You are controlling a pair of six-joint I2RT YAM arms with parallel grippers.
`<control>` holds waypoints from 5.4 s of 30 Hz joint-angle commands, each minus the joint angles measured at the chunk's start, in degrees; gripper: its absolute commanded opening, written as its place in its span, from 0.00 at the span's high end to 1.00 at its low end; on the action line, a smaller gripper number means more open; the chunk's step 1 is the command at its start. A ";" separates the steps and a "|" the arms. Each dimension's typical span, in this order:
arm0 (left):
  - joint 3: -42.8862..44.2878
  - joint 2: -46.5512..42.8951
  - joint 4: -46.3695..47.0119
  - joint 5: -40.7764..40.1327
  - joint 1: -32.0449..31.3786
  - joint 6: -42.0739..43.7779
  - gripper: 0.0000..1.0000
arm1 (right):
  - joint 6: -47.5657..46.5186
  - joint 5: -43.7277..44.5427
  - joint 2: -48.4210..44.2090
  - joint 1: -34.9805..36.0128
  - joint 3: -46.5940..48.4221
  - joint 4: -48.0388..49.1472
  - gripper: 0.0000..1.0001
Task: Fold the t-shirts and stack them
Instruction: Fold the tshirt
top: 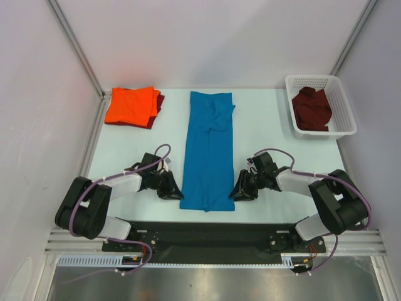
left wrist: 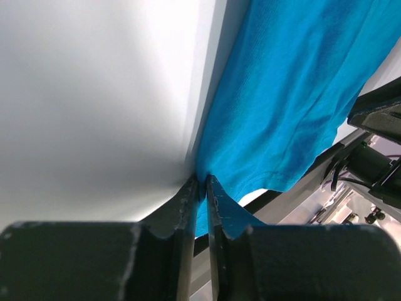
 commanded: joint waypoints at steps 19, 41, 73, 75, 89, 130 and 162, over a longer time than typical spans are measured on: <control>-3.00 -9.43 -4.80 -6.99 -0.66 0.52 1.00 | -1.47 10.87 -2.69 4.29 -3.56 -7.33 1.00; -3.28 -27.99 -14.29 -7.24 -8.22 -8.10 1.00 | 1.09 5.77 -15.19 8.07 -1.04 -14.99 1.00; 54.65 24.46 -20.98 -4.97 0.12 9.57 1.00 | -16.50 -0.90 27.00 -11.35 52.86 -24.75 1.00; 56.31 25.96 -20.80 -3.83 0.83 9.39 1.00 | -16.50 -1.34 29.18 -11.71 54.96 -24.57 1.00; 64.23 34.32 -22.82 -2.33 2.32 10.36 1.00 | -16.15 -0.38 34.21 -13.47 59.81 -25.81 1.00; 62.86 25.55 -26.00 -14.01 3.48 10.79 0.59 | -26.16 14.18 35.19 -10.68 75.90 -46.35 0.47; 29.51 1.10 -19.66 -16.48 -3.65 10.09 0.71 | -7.45 37.15 41.68 9.56 71.23 -38.55 0.62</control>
